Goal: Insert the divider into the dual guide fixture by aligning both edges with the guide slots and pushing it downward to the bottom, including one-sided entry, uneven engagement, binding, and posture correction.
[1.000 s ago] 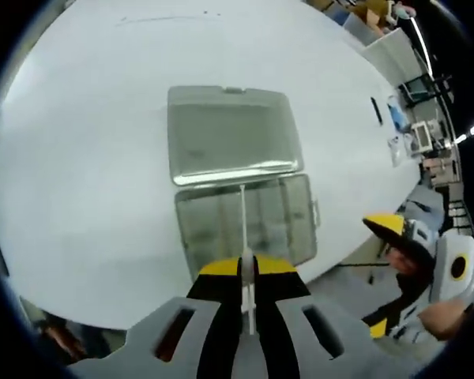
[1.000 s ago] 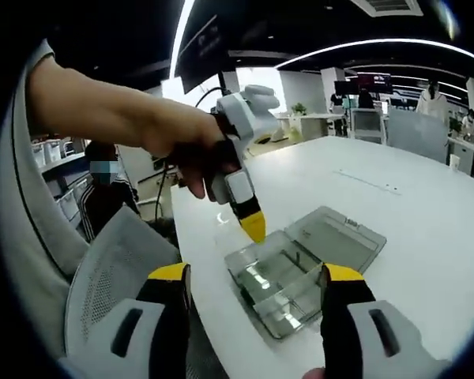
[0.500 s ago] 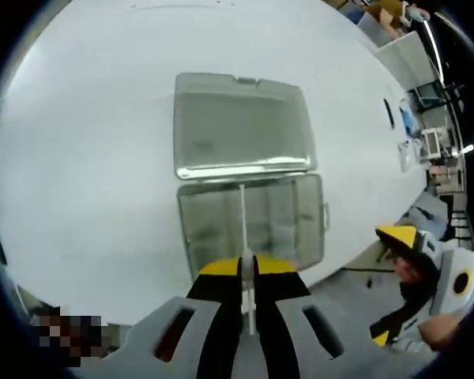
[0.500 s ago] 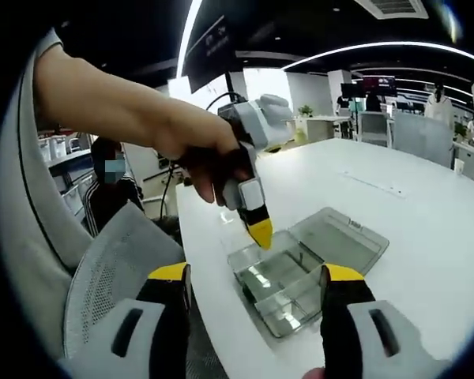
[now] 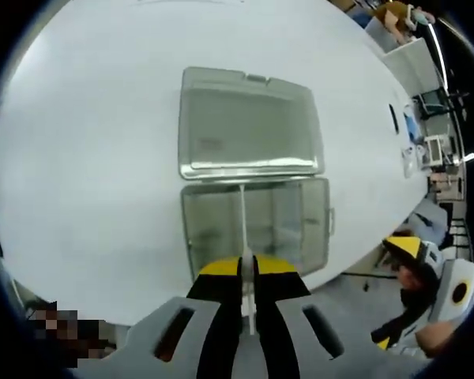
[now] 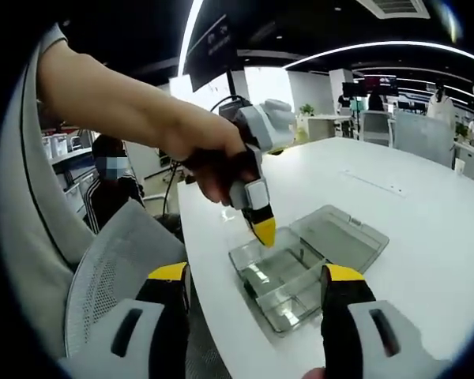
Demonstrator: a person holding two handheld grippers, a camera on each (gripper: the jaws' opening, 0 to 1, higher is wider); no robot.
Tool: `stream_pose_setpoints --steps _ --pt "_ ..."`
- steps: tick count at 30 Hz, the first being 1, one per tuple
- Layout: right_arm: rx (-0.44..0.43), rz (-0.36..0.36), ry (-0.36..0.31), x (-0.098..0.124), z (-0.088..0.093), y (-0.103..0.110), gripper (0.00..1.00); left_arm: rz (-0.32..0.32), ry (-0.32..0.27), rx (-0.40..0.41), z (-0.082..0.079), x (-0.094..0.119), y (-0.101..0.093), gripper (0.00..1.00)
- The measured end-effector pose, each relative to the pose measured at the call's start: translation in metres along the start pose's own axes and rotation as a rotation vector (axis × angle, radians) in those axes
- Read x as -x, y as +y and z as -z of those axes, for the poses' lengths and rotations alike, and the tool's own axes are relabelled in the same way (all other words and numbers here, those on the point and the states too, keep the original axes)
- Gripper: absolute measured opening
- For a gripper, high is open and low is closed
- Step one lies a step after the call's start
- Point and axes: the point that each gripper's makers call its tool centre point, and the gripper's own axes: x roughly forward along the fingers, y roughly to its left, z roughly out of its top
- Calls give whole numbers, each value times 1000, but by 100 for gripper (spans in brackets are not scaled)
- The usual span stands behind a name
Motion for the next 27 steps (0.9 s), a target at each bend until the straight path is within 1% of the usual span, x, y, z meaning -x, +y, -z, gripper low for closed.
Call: stream_pose_setpoints --steps 27 --pt "-13 2 2 -1 2 -2 65 -13 13 19 -1 -10 4 1"
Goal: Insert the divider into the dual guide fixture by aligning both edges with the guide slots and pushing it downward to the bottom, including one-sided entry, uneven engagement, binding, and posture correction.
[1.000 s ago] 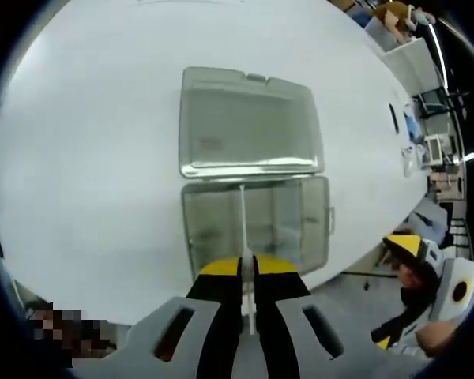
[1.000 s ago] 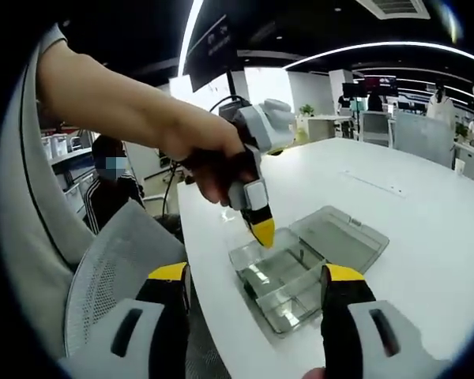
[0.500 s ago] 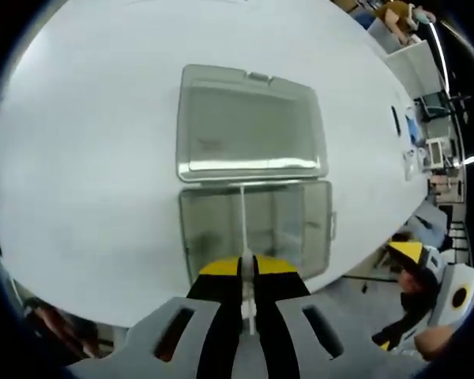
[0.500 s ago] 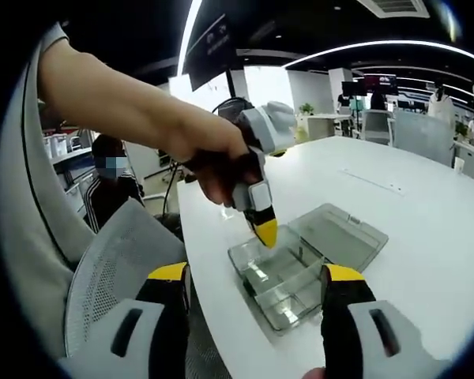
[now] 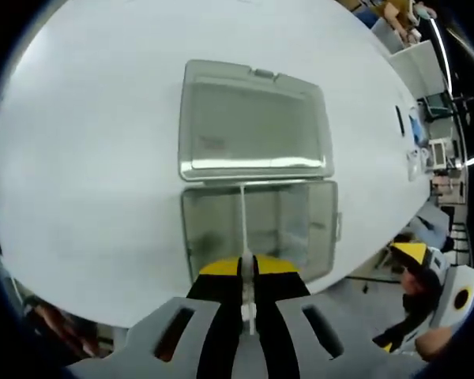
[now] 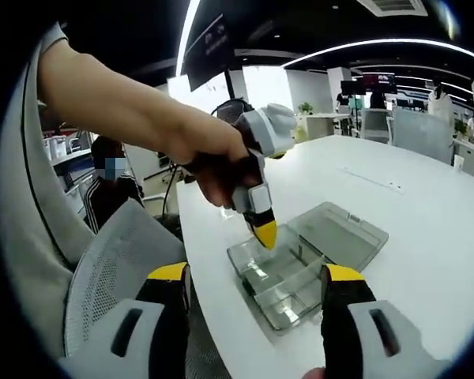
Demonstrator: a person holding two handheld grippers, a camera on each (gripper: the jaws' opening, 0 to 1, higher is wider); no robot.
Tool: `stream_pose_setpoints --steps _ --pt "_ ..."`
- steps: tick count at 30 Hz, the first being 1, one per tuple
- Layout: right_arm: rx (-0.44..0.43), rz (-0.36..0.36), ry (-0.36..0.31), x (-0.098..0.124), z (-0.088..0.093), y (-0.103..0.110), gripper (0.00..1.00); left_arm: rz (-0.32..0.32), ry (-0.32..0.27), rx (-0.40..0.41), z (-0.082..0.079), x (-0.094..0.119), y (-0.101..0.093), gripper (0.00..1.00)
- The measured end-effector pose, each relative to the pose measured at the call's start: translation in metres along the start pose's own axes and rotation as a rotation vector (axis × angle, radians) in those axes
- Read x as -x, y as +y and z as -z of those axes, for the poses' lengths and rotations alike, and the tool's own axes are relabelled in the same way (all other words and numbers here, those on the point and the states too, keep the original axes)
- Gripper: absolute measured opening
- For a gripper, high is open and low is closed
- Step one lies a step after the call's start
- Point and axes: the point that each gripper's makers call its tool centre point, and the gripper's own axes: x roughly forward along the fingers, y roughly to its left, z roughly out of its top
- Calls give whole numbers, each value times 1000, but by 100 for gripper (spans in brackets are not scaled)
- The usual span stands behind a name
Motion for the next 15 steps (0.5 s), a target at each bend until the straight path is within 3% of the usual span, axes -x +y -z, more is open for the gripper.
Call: stream_pose_setpoints --steps 15 --pt "-6 5 -2 1 0 -2 64 -8 5 -1 0 -2 2 1"
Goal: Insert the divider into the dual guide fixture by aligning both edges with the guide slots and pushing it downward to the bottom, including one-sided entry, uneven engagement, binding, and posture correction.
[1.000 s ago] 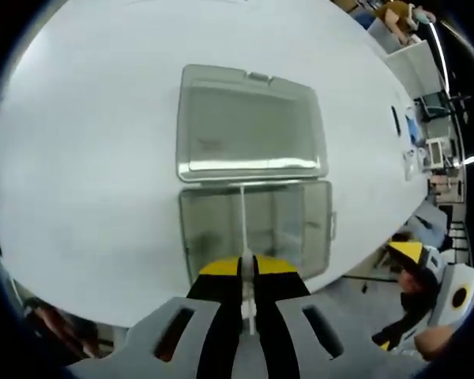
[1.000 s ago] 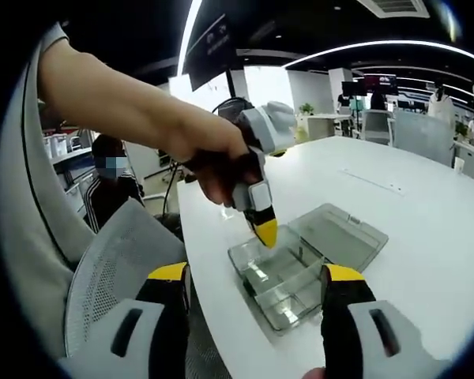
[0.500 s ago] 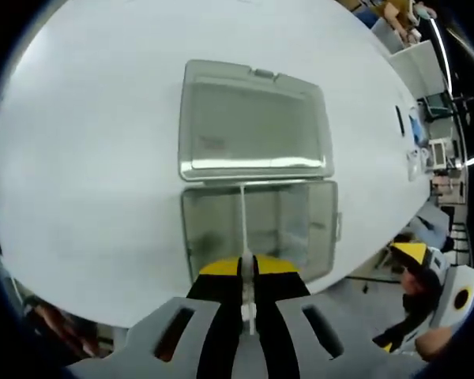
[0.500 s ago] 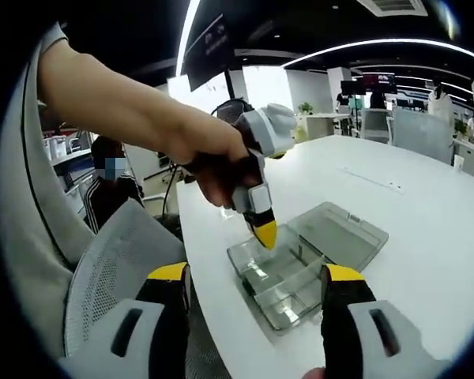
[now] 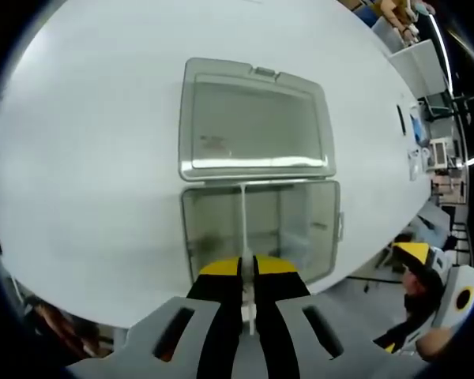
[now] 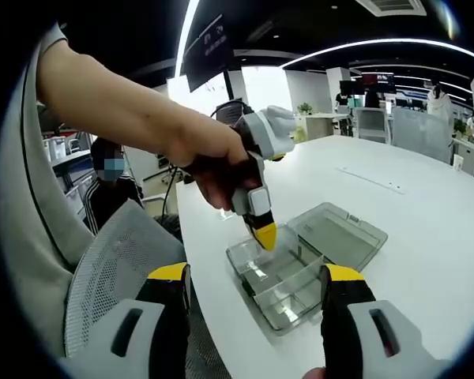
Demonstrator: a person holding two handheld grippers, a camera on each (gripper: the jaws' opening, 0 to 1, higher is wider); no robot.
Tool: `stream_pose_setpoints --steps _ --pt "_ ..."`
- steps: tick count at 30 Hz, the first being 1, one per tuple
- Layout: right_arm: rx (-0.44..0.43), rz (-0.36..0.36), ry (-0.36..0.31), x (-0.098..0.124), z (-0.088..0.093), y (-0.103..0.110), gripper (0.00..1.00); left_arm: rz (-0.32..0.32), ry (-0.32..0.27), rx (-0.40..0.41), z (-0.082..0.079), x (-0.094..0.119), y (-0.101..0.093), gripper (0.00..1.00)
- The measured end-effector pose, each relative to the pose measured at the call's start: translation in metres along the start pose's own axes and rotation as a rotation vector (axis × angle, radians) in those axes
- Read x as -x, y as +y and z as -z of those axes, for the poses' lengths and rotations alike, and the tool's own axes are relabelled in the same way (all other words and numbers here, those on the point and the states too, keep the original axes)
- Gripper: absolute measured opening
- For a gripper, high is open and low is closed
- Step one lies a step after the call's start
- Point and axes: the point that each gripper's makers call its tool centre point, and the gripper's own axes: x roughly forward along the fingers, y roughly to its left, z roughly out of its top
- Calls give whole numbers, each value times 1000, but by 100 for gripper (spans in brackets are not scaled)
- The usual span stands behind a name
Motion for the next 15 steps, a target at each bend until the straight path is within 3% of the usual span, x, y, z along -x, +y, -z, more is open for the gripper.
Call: stream_pose_setpoints --steps 15 --pt "-4 4 -5 0 -1 0 64 -4 -2 -7 1 0 -3 1"
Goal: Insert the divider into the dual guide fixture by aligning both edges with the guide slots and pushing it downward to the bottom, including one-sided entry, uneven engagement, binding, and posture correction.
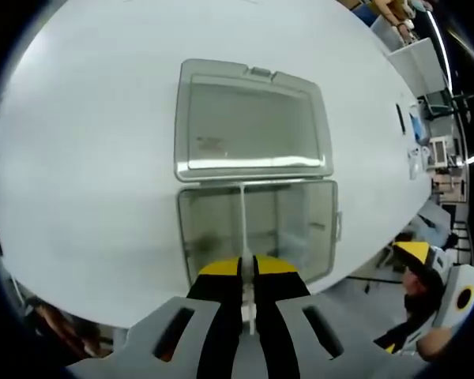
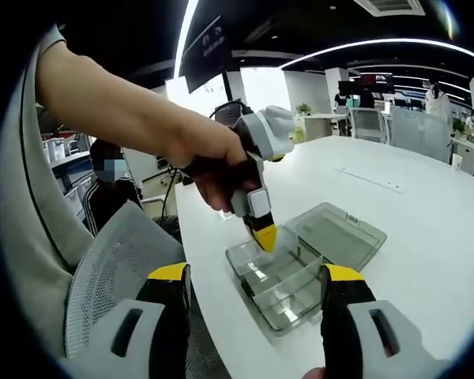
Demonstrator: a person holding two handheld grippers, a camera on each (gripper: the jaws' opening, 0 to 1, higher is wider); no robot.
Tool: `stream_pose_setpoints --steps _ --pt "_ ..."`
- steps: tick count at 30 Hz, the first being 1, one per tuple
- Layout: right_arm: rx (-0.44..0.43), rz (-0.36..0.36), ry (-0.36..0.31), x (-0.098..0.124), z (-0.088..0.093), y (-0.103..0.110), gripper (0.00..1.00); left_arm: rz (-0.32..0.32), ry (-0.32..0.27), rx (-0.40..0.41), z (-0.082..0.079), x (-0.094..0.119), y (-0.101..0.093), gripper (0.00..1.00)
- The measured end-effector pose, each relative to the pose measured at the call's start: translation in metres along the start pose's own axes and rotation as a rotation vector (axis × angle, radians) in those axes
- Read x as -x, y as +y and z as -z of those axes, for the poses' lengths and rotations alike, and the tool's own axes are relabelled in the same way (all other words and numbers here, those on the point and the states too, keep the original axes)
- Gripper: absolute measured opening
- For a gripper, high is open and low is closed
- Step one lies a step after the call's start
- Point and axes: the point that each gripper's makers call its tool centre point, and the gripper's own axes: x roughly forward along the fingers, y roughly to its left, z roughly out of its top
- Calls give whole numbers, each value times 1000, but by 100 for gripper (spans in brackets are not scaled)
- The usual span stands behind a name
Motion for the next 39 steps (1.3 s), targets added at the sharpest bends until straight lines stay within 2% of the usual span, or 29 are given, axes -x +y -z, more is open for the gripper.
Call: stream_pose_setpoints --steps 39 --pt "-3 11 3 6 3 -4 64 -32 16 -8 1 -6 2 1"
